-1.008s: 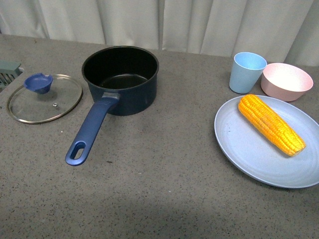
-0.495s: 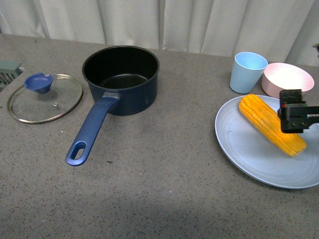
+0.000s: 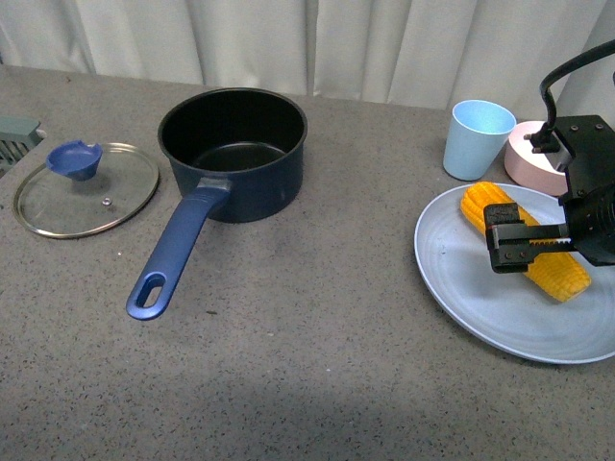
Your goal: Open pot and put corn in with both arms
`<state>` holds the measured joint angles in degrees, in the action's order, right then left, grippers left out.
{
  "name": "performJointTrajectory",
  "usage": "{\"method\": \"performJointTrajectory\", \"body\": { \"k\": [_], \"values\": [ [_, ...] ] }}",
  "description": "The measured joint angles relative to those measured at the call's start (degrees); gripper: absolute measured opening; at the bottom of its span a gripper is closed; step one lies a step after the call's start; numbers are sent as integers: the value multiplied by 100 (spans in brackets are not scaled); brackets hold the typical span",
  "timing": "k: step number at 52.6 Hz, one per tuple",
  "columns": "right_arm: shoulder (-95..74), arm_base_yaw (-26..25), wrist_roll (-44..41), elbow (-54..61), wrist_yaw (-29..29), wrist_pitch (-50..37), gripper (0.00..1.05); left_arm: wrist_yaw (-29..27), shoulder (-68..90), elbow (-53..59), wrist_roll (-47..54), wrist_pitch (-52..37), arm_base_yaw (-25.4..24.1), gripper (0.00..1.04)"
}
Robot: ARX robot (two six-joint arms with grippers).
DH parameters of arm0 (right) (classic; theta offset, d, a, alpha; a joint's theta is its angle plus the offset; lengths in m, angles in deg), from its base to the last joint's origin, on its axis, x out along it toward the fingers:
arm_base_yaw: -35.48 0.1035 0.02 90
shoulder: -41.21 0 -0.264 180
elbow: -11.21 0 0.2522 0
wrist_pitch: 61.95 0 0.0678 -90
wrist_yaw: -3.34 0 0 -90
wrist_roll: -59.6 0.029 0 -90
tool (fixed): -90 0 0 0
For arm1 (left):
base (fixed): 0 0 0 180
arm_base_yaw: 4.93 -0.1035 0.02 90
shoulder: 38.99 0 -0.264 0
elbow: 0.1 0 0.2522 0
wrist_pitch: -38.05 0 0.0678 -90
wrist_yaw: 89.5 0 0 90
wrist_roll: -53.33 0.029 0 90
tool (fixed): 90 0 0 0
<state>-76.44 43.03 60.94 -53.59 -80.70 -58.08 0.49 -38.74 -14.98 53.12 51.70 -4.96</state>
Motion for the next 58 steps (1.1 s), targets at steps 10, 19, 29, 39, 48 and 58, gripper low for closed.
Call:
{"method": "performJointTrajectory", "body": {
  "k": [10, 19, 29, 39, 48, 58],
  "values": [
    [-131, 4, -48, -24, 0, 17, 70, 0, 0, 0, 0, 0, 0, 98],
    [-142, 2, -72, -63, -52, 24, 39, 0, 0, 0, 0, 0, 0, 98],
    [-94, 4, -98, -63, -140, -96, 25, 0, 0, 0, 0, 0, 0, 98],
    [485, 109, 72, -44, -656, -76, 18, 0, 0, 0, 0, 0, 0, 98],
    [975, 573, 424, -407, -1161, 197, 16, 0, -2, 0, 0, 0, 0, 98],
    [538, 1458, 820, -1864, -1294, 841, 14, 0, -2, 0, 0, 0, 0, 98]
  ]
}}
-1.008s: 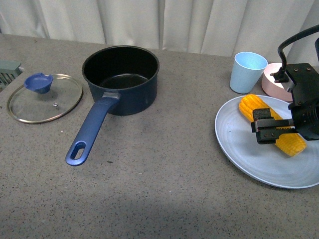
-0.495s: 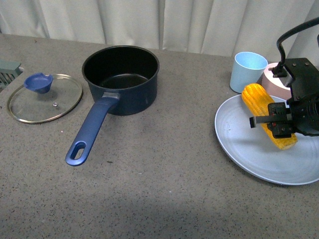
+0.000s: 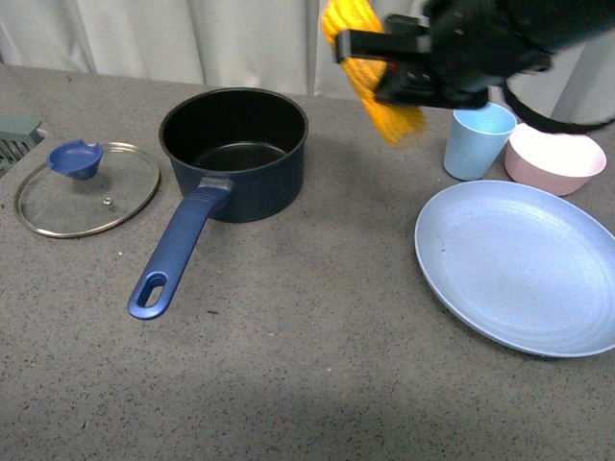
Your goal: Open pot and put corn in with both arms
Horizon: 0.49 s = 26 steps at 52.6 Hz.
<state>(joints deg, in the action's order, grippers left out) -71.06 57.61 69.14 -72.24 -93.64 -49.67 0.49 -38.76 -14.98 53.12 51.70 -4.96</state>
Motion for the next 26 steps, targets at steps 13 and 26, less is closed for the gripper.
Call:
{"method": "performJointTrajectory", "body": {
  "k": [13, 26],
  "values": [
    [-1069, 588, 199, -1755, -74, 732, 13, 0, 0, 0, 0, 0, 2, 98],
    [-1878, 789, 295, -2966, -50, 1172, 12, 0, 0, 0, 0, 0, 0, 98]
  ]
}}
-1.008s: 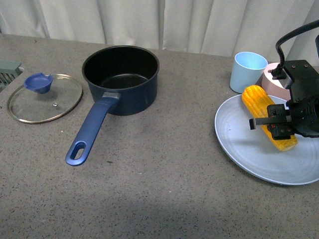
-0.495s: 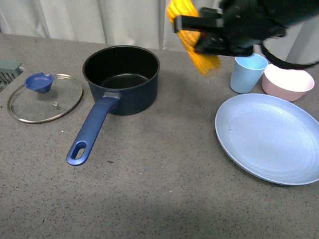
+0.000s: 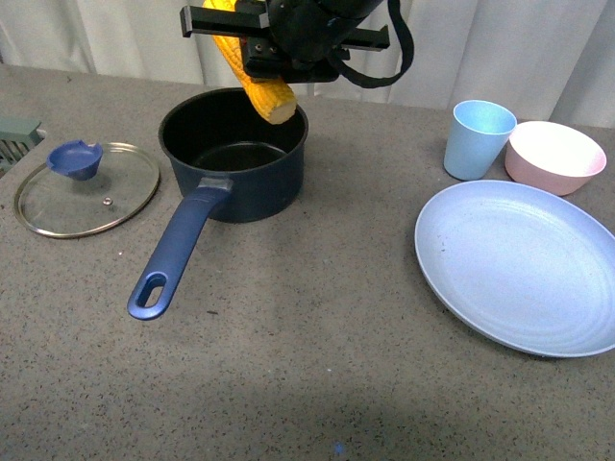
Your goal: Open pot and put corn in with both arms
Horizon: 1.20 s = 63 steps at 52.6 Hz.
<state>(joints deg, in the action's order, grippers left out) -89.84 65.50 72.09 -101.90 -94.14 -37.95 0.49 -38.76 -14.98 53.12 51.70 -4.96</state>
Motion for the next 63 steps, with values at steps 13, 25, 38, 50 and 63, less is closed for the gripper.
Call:
{"method": "performJointTrajectory", "body": {
  "k": [13, 25, 38, 50, 63],
  "values": [
    [-326, 87, 105, -481, 33, 229, 34, 0, 0, 0, 0, 0, 2, 98],
    [-339, 85, 118, -483, 50, 216, 70, 0, 0, 0, 0, 0, 0, 98],
    [-297, 70, 157, -317, 271, -63, 95, 0, 0, 0, 0, 0, 0, 98],
    [492, -31, 83, 916, 1099, -1084, 95, 0, 0, 0, 0, 0, 0, 98],
    [2461, -481, -140, 3152, 1792, -2138, 95, 0, 0, 0, 0, 0, 0, 98]
  ]
}}
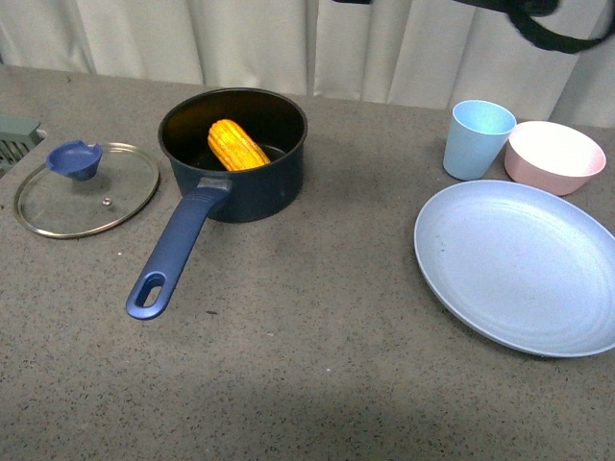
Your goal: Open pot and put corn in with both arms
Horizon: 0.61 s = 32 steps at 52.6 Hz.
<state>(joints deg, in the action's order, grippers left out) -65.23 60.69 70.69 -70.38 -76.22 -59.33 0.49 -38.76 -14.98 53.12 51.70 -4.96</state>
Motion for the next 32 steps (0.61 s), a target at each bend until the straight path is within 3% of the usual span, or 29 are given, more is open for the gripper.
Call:
{"method": "performJointTrajectory", "body": {
  "k": [15, 18, 24, 32],
  "values": [
    [1453, -282, -391, 2050, 730, -940, 95, 0, 2, 0, 0, 0, 0, 98],
    [1451, -337, -636, 2474, 962, -2114, 86, 2, 0, 0, 0, 0, 2, 98],
    [1681, -621, -955, 3624, 769, -4284, 65, 0, 0, 0, 0, 2, 0, 98],
    [2719, -1119, -1073, 4741, 341, -4756, 30, 2, 0, 0, 0, 2, 0, 98]
  ]
}}
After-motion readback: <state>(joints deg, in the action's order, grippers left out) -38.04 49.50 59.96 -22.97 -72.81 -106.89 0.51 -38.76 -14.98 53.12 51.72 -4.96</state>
